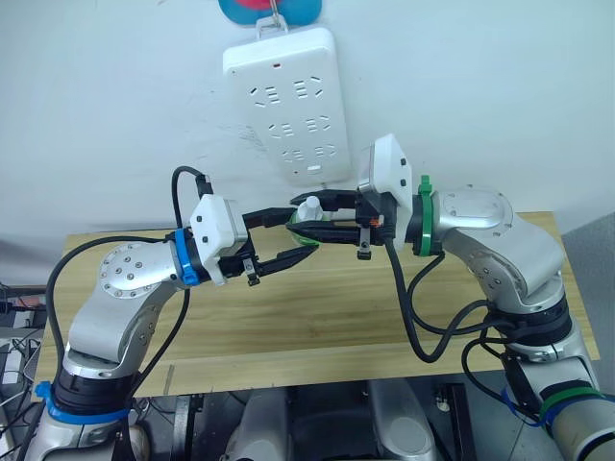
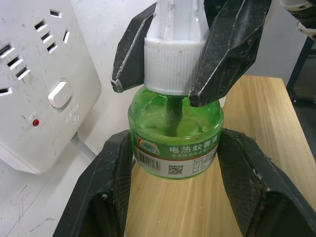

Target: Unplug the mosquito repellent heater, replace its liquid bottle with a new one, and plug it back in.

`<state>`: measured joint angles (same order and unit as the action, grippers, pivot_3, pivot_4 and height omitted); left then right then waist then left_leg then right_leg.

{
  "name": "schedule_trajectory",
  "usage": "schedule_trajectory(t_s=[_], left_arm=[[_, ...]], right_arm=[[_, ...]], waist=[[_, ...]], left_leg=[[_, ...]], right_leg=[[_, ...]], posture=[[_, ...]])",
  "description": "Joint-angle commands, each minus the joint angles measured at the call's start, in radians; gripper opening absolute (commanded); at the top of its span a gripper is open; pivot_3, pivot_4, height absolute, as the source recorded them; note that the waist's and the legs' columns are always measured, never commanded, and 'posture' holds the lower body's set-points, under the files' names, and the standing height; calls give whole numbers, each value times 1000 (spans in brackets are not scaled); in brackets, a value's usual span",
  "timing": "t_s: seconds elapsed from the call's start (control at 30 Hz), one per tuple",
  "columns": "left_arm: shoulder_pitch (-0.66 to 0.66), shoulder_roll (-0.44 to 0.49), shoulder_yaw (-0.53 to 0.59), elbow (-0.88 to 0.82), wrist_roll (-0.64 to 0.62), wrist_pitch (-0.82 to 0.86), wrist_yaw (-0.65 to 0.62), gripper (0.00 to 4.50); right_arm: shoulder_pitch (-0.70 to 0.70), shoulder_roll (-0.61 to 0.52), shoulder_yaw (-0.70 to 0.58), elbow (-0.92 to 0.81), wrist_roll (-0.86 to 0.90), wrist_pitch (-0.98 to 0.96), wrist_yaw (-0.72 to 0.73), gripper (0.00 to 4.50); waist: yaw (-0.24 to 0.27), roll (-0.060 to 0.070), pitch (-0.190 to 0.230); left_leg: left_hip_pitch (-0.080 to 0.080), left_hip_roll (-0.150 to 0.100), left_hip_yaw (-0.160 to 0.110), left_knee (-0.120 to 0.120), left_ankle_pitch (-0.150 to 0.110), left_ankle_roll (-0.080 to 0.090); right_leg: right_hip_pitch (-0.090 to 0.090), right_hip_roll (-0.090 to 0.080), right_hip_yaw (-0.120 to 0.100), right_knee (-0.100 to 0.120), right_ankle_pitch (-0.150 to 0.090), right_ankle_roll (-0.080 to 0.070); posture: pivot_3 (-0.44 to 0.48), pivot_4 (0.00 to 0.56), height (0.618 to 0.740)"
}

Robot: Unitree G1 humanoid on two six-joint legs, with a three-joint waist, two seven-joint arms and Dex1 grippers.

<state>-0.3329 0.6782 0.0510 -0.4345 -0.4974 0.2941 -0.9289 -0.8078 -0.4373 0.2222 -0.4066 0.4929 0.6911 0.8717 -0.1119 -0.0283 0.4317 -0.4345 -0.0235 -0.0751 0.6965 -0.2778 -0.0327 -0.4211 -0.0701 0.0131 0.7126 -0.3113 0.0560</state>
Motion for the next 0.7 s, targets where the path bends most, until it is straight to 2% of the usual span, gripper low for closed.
schedule_trajectory(t_s=[0.03, 0.2, 0.47, 0.7], left_arm=[[-4, 8, 20, -43, -18, -10, -4, 2246], [-11, 11, 18, -36, -40, 0, -21, 2246], [-40, 25, 26, -10, -99, 38, -90, 2246], [-62, 18, 30, -8, -117, 59, -91, 2246]], right_arm=[[-12, 0, 11, -36, 18, -21, 32, 1125], [-16, -11, 20, -34, 26, -48, 85, 1125], [-24, -42, 45, 2, 35, -135, 251, 1125], [-48, -41, 70, 75, -2, -228, 346, 1125]], waist=[[0, 0, 0], [0, 0, 0], [-1, 0, 0], [0, 0, 0]], left_leg=[[0, 0, 0, 0, 0, 0], [0, 0, 0, 0, 0, 0], [0, 0, 0, 0, 0, 0], [0, 0, 0, 0, 0, 0]], right_leg=[[0, 0, 0, 0, 0, 0], [0, 0, 0, 0, 0, 0], [0, 0, 0, 0, 0, 0], [0, 0, 0, 0, 0, 0]], posture=[[-168, 390, 740], [-174, 389, 740], [-179, 392, 740], [-171, 394, 740]])
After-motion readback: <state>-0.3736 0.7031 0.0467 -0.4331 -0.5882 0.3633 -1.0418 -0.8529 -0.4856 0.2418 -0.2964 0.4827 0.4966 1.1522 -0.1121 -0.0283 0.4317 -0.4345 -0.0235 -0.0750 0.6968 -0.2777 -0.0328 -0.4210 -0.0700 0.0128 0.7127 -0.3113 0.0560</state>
